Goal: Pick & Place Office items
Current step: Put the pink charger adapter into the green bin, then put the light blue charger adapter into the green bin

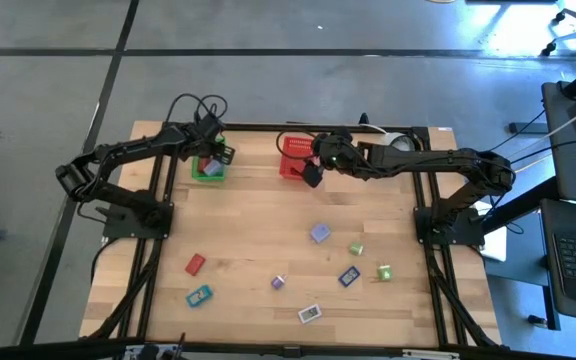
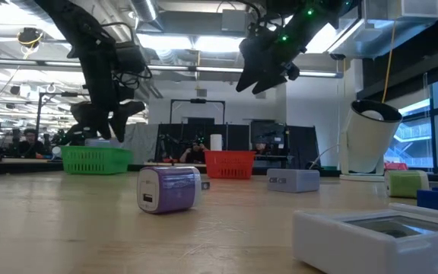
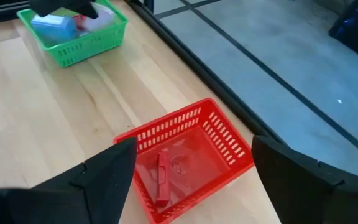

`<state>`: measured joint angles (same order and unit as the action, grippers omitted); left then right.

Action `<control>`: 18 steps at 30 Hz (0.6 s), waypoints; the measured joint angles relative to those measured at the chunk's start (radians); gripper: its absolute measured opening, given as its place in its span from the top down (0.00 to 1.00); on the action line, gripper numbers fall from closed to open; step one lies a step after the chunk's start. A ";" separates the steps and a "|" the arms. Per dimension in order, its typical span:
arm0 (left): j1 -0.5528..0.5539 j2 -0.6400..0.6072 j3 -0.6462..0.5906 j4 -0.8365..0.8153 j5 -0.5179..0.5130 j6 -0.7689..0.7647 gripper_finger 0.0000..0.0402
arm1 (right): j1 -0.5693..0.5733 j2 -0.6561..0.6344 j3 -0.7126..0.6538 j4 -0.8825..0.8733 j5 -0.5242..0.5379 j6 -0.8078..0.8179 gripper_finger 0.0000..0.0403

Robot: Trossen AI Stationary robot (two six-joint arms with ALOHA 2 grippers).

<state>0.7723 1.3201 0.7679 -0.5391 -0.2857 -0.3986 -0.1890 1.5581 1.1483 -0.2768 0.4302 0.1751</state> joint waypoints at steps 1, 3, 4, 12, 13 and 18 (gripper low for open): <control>0.000 0.000 0.012 0.001 0.011 0.021 0.55 | 0.000 0.000 0.000 0.000 -0.002 0.000 0.21; 0.000 -0.001 0.040 0.003 0.029 0.052 0.53 | 0.000 0.000 0.000 0.000 -0.002 -0.002 0.21; 0.000 -0.002 0.056 -0.005 0.038 0.060 0.53 | 0.000 0.000 0.000 0.000 -0.005 -0.003 0.21; -0.007 -0.030 0.159 -0.048 0.143 0.080 0.53 | 0.002 0.000 0.000 -0.149 -0.259 0.083 0.21; -0.010 -0.038 0.163 -0.048 0.161 0.080 0.53 | 0.002 0.000 0.000 -0.196 -0.331 0.102 0.21; -0.048 -0.077 0.164 -0.048 0.208 0.080 0.54 | 0.034 0.000 0.000 -0.435 -0.650 0.108 0.21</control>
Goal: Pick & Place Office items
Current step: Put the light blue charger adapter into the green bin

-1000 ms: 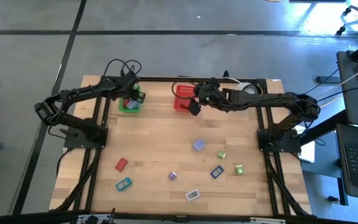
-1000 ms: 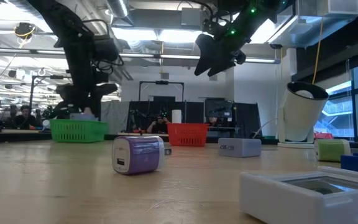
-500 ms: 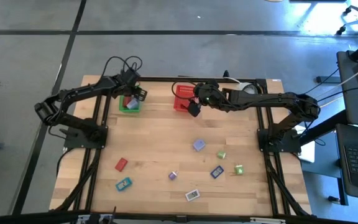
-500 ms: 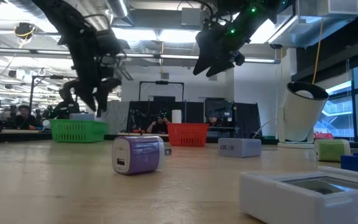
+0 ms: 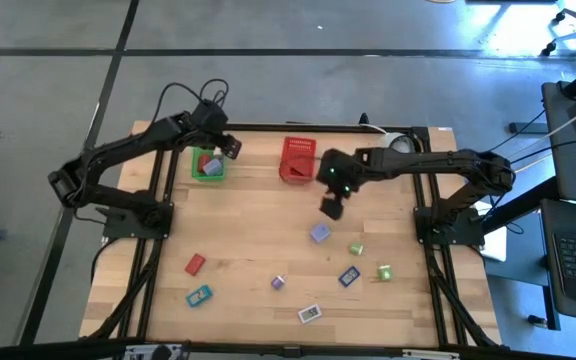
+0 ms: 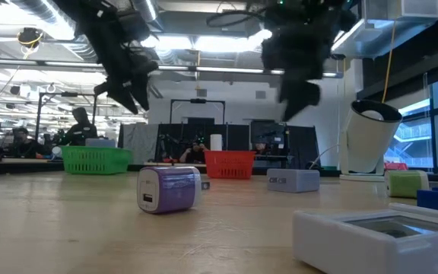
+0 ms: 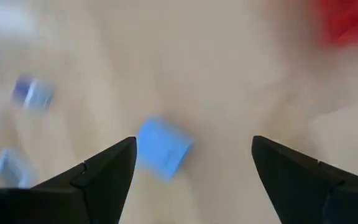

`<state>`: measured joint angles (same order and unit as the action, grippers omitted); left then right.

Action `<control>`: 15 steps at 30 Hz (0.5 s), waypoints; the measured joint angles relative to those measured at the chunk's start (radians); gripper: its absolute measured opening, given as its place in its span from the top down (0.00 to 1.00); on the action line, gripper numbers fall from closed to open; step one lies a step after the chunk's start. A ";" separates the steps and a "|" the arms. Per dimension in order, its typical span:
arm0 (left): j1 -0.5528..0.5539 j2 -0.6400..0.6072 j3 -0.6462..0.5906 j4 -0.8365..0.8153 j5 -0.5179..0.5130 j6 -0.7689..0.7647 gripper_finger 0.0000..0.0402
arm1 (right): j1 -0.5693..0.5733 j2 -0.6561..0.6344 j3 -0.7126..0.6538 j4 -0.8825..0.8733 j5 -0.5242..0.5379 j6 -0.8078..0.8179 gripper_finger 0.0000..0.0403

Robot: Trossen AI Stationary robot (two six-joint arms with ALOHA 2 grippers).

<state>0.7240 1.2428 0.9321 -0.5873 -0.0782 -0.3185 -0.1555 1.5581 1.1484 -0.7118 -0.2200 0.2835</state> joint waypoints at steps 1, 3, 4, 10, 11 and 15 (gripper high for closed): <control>-0.010 -0.008 0.000 0.000 0.000 0.000 0.54 | 0.014 0.000 0.000 -0.033 -0.027 -0.033 0.21; -0.035 -0.023 0.000 0.000 -0.001 0.000 0.54 | 0.044 0.000 0.000 -0.068 -0.040 -0.132 0.21; -0.048 -0.029 0.000 0.002 -0.005 0.000 0.54 | 0.056 0.000 0.000 -0.071 -0.039 -0.191 0.21; -0.123 -0.044 0.000 0.073 -0.008 -0.048 0.54 | 0.093 0.010 0.000 0.020 -0.027 -0.483 0.21; -0.133 -0.044 0.000 0.089 -0.008 -0.061 0.54 | 0.096 0.016 0.000 0.024 -0.028 -0.516 0.21; -0.172 -0.044 0.000 0.157 -0.008 -0.120 0.54 | 0.108 0.066 0.000 0.030 -0.056 -0.620 0.21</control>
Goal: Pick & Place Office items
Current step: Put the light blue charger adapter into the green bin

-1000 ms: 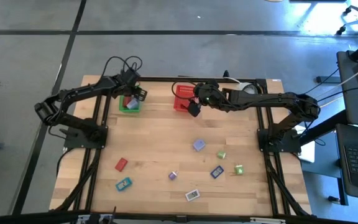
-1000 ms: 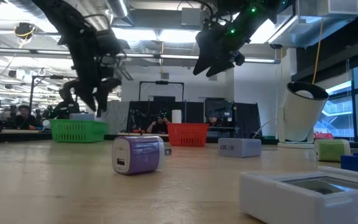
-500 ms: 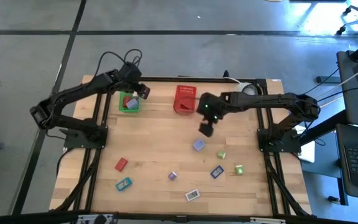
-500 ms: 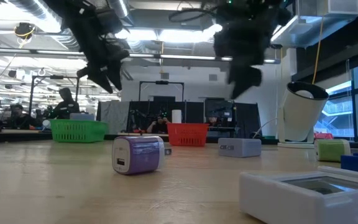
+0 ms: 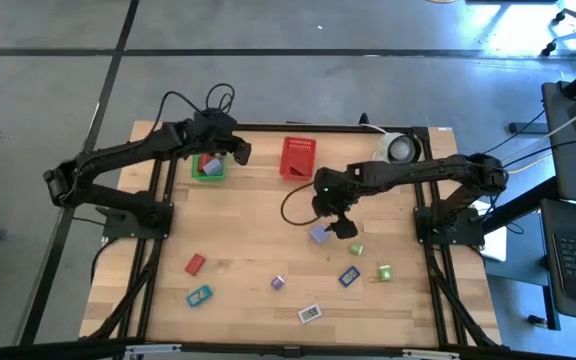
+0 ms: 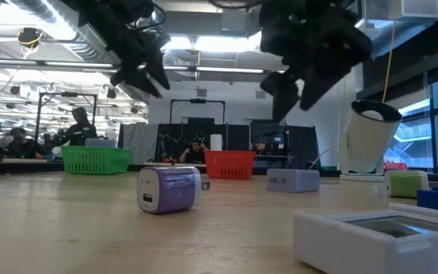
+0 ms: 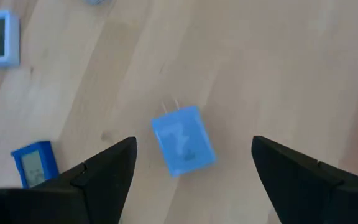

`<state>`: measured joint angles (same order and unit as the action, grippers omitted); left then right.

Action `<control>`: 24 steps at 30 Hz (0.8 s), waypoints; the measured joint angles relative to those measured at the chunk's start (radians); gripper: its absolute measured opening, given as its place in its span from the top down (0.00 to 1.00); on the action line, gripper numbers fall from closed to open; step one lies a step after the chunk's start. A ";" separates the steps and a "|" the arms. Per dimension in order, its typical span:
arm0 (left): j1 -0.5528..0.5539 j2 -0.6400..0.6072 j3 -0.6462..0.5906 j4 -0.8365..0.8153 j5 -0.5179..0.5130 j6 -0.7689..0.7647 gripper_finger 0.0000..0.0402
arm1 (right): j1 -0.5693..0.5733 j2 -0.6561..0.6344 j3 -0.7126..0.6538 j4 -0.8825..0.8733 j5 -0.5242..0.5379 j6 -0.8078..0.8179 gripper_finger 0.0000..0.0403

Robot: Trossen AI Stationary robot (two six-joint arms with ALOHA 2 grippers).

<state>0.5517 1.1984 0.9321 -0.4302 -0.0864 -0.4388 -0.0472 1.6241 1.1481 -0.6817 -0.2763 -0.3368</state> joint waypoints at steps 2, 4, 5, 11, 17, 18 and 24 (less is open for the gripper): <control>-0.022 0.000 0.000 0.017 0.001 -0.032 0.54 | 0.007 0.035 0.000 0.000 -0.013 -0.043 0.21; -0.045 0.000 0.000 0.019 0.001 -0.073 0.54 | 0.016 0.072 0.000 0.008 -0.024 -0.090 0.21; -0.057 0.000 0.000 0.020 0.001 -0.091 0.54 | 0.022 0.089 0.000 0.010 -0.024 -0.118 0.21; -0.127 0.000 0.000 0.025 0.002 -0.156 0.54 | 0.066 0.184 0.000 0.034 0.078 -0.319 0.21; -0.190 0.000 0.000 0.025 0.000 -0.246 0.54 | 0.085 0.248 0.000 0.103 0.090 -0.352 0.21; -0.201 0.000 0.000 0.025 0.000 -0.263 0.54 | 0.087 0.256 0.000 0.111 0.104 -0.352 0.21; -0.268 0.000 0.000 0.031 -0.001 -0.340 0.54 | 0.096 0.276 0.000 0.112 0.183 -0.329 0.29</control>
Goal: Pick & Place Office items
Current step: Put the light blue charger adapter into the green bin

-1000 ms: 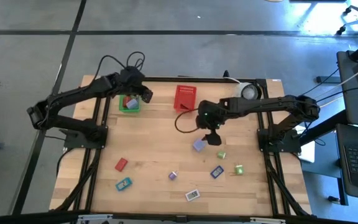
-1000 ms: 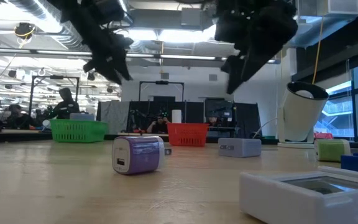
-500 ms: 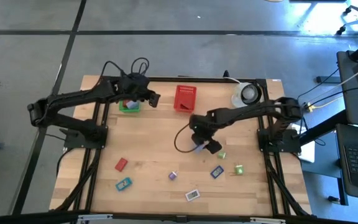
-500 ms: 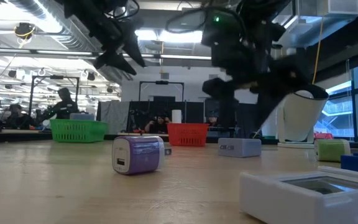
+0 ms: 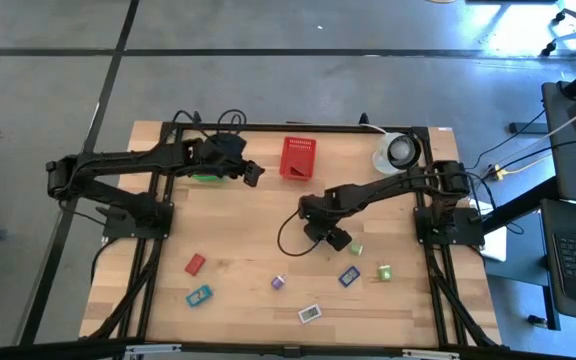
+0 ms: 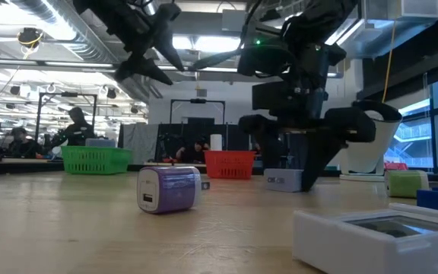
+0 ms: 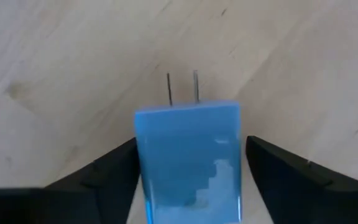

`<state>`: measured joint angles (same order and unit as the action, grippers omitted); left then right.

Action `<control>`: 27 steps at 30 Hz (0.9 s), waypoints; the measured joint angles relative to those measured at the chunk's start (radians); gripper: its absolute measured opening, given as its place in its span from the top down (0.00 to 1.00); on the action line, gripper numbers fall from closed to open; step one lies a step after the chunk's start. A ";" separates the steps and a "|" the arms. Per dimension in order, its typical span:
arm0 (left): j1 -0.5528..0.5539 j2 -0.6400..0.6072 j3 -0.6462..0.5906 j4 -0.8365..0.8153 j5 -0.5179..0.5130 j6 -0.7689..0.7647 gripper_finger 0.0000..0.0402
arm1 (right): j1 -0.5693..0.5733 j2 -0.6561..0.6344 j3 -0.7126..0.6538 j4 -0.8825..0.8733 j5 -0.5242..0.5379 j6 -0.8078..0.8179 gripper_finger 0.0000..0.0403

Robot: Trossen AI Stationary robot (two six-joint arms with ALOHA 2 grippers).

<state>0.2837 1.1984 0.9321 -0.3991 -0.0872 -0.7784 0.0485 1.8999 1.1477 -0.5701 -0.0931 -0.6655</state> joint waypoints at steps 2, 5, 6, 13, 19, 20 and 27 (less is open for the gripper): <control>-0.018 0.000 0.000 0.009 -0.010 -0.020 0.54 | 0.001 0.000 0.000 -0.003 0.001 0.000 0.36; -0.041 0.000 0.000 0.014 -0.036 -0.046 0.54 | 0.002 0.000 0.000 -0.001 0.000 0.024 0.47; -0.047 0.000 0.000 0.015 -0.044 -0.052 0.54 | 0.001 0.000 0.000 0.000 0.000 0.049 0.48; -0.062 0.000 0.000 0.015 -0.050 -0.074 0.54 | -0.004 -0.016 0.000 -0.068 0.008 0.232 0.48; -0.052 0.000 0.000 0.015 -0.050 -0.056 0.54 | -0.014 -0.143 -0.001 -0.078 0.079 0.246 0.48; -0.052 0.000 0.000 0.015 -0.050 -0.050 0.54 | -0.017 -0.170 -0.001 -0.080 0.107 0.247 0.48; -0.052 0.000 0.000 0.025 -0.053 0.009 0.54 | -0.052 -0.377 -0.001 0.026 0.275 0.343 0.48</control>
<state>0.2317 1.1980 0.9321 -0.3737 -0.1402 -0.7697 -0.0034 1.5228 1.1469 -0.5436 0.1814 -0.3221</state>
